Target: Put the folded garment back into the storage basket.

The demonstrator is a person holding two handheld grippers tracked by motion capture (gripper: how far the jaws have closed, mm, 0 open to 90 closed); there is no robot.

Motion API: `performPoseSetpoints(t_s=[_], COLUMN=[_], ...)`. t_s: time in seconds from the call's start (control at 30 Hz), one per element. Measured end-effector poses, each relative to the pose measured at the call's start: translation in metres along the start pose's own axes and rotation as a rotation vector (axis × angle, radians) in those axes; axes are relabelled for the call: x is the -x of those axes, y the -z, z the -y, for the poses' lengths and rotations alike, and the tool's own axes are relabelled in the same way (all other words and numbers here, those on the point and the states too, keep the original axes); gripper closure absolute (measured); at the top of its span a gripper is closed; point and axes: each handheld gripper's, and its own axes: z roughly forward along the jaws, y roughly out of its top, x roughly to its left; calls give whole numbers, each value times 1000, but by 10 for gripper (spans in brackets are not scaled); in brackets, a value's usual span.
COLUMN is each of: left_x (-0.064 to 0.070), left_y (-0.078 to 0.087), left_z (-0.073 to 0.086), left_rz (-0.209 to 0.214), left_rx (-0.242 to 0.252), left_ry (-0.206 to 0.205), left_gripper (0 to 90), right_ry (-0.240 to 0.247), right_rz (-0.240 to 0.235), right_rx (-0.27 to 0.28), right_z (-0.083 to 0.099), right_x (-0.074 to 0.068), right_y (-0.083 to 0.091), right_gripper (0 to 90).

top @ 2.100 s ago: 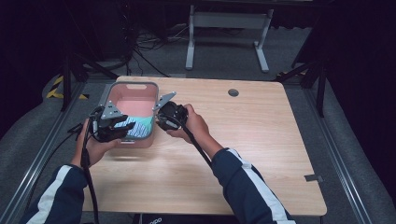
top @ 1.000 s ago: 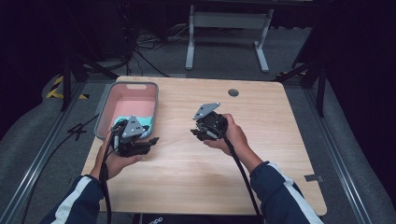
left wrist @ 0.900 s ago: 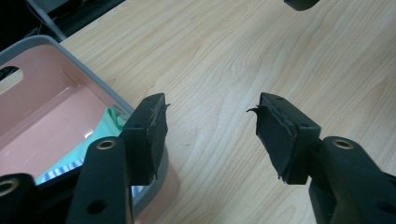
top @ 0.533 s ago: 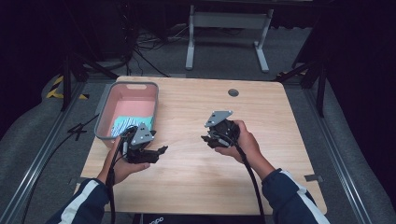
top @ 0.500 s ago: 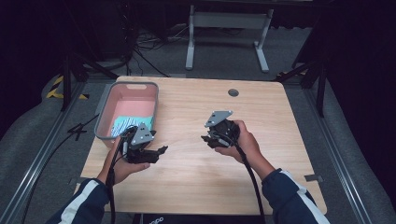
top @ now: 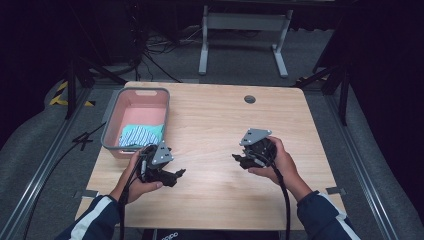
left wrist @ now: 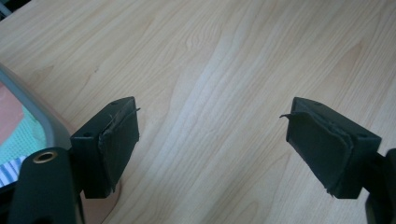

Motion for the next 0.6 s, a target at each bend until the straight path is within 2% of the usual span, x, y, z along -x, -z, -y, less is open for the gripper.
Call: performPoseSetpoints(t_s=[0.07, 0.13, 0.3, 0.4, 0.5, 0.6], left_x=[3, 4, 10, 12, 13, 14], left_y=[-3, -5, -10, -13, -16, -18], left_z=[5, 6, 12, 16, 22, 28], left_rz=[12, 6, 3, 24, 19, 24], left_rx=[7, 5, -9, -7, -15, -13], left_ry=[-16, -22, -36, -9, 2, 19], left_gripper=[175, 174, 170, 169, 167, 167], right_ry=[1, -3, -15, -37, -45, -77], right_rz=[-1, 4, 5, 2, 9, 17], right_rx=[1, -1, 0, 0, 3, 16], right_z=[12, 16, 38, 51, 64, 83], right_x=[0, 0, 1, 1, 3, 5], right_y=[3, 4, 8, 10, 12, 14], right_gripper=[333, 324, 316, 310, 296, 285])
